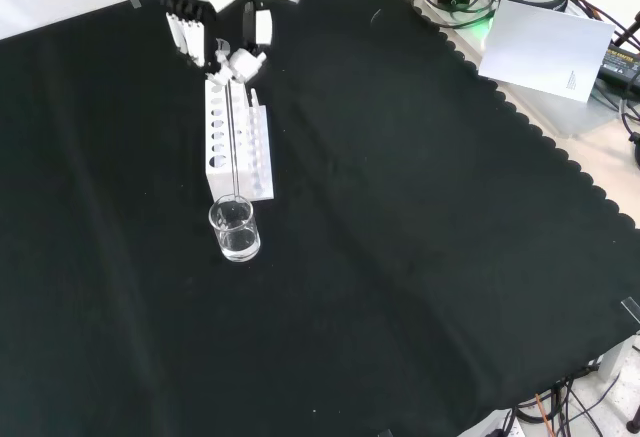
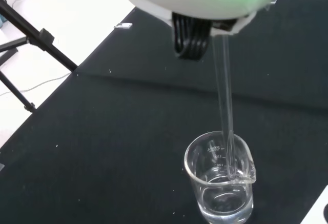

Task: Put the glass rod back on the white test tube rack.

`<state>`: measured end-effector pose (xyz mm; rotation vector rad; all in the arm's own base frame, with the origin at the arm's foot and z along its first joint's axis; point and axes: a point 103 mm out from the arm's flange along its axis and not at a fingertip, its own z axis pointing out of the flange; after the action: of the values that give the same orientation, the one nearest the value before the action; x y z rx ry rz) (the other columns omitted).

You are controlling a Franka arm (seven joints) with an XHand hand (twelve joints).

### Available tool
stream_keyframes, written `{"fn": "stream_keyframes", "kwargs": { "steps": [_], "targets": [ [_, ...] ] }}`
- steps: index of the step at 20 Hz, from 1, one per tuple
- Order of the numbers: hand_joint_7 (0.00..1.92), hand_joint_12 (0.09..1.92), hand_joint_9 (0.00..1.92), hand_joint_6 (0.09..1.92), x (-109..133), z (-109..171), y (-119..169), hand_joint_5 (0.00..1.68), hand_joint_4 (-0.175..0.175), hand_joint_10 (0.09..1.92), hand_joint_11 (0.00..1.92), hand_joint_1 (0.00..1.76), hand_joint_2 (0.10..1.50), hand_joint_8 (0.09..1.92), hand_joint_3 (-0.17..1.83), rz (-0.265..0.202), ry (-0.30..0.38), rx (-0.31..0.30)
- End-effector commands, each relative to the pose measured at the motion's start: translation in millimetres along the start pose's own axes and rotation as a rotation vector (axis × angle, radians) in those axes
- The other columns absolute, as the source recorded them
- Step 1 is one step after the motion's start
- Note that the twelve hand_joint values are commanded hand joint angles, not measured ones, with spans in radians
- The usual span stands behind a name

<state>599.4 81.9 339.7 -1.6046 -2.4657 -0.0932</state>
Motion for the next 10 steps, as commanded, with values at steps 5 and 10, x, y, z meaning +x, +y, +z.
{"fn": "stream_keyframes", "kwargs": {
  "steps": [5,10],
  "targets": [
    [1.28,1.07,1.59,0.80,-20.1,-31.3,-13.7,1.11,-0.175,0.95,1.39,1.32,0.60,1.00,0.85,0.025,0.013,-0.049],
    [1.28,1.07,1.59,0.80,-37.6,-37.3,-15.0,1.11,-0.175,0.95,1.39,1.32,0.60,1.00,0.85,0.060,0.015,-0.054]
  ]
}}
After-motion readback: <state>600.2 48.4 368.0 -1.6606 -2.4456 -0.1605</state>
